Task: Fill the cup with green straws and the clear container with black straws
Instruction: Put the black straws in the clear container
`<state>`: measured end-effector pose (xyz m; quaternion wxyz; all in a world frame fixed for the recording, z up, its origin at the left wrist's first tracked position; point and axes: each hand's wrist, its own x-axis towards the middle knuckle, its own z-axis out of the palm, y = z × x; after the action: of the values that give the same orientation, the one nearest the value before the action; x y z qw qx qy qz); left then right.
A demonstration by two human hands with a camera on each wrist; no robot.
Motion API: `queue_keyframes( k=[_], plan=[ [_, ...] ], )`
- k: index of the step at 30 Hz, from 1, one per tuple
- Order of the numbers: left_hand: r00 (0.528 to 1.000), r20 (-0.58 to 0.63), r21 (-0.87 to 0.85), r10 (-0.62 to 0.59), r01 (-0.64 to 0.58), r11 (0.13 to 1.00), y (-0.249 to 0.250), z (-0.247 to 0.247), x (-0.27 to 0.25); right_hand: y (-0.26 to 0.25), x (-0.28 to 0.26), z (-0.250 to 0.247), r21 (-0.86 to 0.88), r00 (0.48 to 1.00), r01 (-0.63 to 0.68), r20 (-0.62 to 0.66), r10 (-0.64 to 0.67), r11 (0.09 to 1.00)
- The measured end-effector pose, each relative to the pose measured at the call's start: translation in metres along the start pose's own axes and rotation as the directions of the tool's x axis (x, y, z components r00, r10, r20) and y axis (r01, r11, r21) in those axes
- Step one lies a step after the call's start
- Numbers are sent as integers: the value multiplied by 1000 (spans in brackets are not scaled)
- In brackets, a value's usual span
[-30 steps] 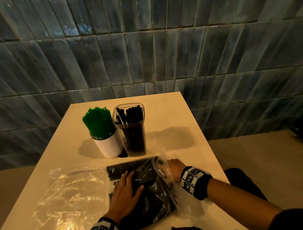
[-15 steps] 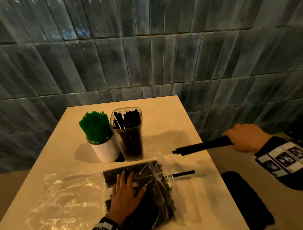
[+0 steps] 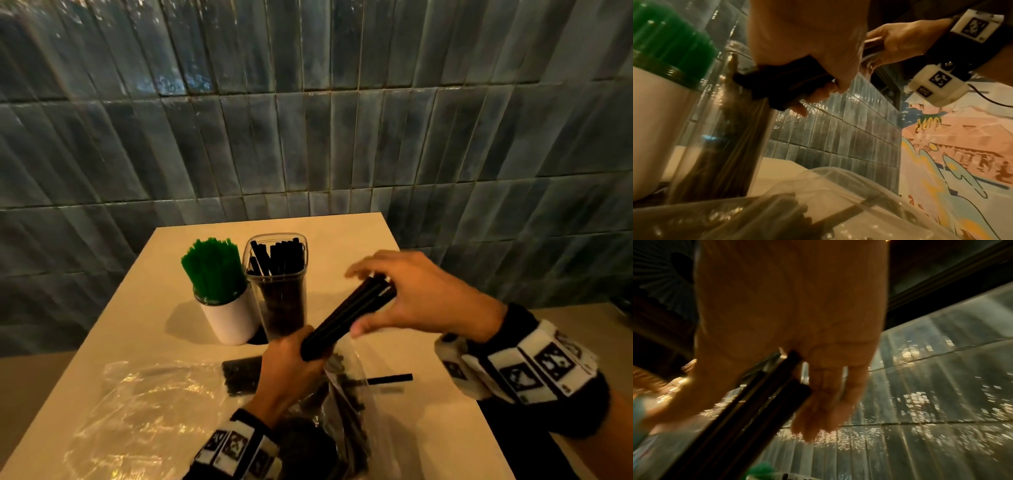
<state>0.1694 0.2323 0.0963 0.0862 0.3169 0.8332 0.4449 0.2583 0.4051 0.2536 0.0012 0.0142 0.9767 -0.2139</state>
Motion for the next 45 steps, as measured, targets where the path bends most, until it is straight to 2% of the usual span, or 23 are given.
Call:
queue_keyframes(
  k=[1,2,4,6,7,8,9,12,14,15,17,19,21,25,28,30,32,34,36,38,40,43,45],
  plan=[
    [1000,-13,-76,-2,1,997,1,0,-1,-4,2,3,236,995,23,-101,1,972],
    [1000,-22,-133,9,-12,991,5,0,-2,-8,5,11,452,979,72,-200,22,889],
    [999,-28,-262,38,-44,964,13,1,-2,-18,12,35,770,938,195,-326,113,607],
    [1000,1,-406,14,-12,914,22,1,0,-23,23,56,910,911,262,-343,229,321],
    [1000,9,-449,-3,6,893,25,1,2,-25,28,63,943,917,256,-307,254,214],
    [1000,15,-466,-27,30,884,27,0,4,-28,32,70,960,930,236,-269,251,151],
    [999,26,-479,-44,51,876,30,0,7,-30,36,75,966,939,216,-245,242,141],
    [1000,24,-341,-12,20,940,28,-2,14,-36,47,83,943,923,199,-272,273,268],
    [997,-49,-228,56,-66,971,18,-2,14,-32,54,81,924,900,219,-315,300,312],
    [989,-130,-201,63,-88,976,11,-2,13,-29,56,76,924,882,233,-332,334,305],
    [940,-342,-222,-23,-57,973,-3,-2,13,-19,60,66,925,835,286,-369,409,252],
    [851,-479,-351,-215,39,935,-14,-4,20,-8,62,60,913,785,332,-407,467,238],
    [790,-510,-406,-342,129,905,-19,-3,34,0,64,59,906,745,345,-423,516,246],
    [751,-549,-296,-367,236,926,-18,9,61,5,59,63,902,711,333,-432,554,276],
    [674,-506,-383,-539,385,840,-11,15,78,5,52,68,900,710,333,-435,554,280],
    [637,-484,-395,-600,453,800,-7,16,84,6,48,69,897,703,344,-442,558,277],
    [644,-499,-373,-580,445,814,-8,16,86,7,45,66,895,694,362,-445,567,259],
    [684,-505,-370,-527,380,848,-14,16,85,8,43,59,888,669,407,-449,592,213],
    [777,-496,-316,-388,255,914,-25,16,77,11,40,46,864,635,481,-461,620,151],
    [877,-449,-203,-168,83,976,-32,14,63,15,36,31,831,599,545,-478,643,110],
    [931,-365,-104,0,-41,994,-35,11,53,18,31,14,800,581,596,-491,649,72],
    [942,-306,-28,137,-152,988,-37,8,50,17,25,0,759,562,649,-517,645,43],
    [936,-322,-11,145,-156,988,-39,6,51,15,24,-2,743,550,669,-530,645,40]
  ],
)
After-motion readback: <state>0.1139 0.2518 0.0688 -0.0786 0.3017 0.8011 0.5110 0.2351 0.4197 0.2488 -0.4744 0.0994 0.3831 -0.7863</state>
